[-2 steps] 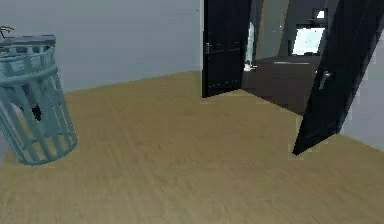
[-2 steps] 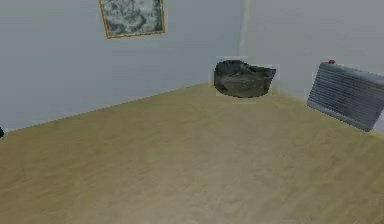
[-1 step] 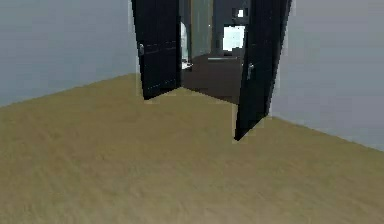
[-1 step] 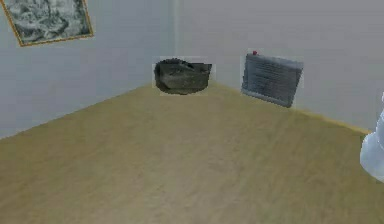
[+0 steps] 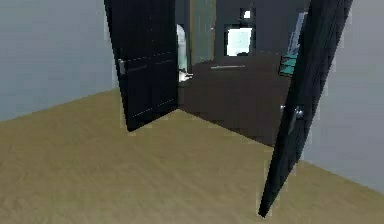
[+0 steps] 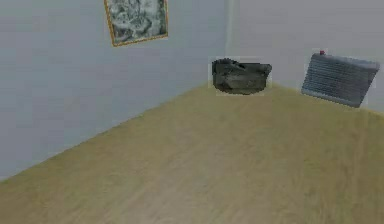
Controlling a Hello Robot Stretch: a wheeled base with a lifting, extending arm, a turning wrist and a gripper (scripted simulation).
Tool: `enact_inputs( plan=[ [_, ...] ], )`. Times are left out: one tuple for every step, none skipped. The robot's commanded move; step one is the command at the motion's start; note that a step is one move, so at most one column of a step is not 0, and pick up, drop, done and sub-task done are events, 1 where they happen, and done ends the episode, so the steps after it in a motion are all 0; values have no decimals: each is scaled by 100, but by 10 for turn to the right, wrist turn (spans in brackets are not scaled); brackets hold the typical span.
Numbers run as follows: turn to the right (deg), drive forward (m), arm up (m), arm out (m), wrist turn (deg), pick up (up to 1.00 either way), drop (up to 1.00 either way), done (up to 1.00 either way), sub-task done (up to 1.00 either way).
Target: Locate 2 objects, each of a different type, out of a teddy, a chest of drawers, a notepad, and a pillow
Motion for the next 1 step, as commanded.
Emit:
enact_inputs(
  plan=[
    [0, 100, 0, 0, 0, 0, 0, 0, 0]
  ],
)
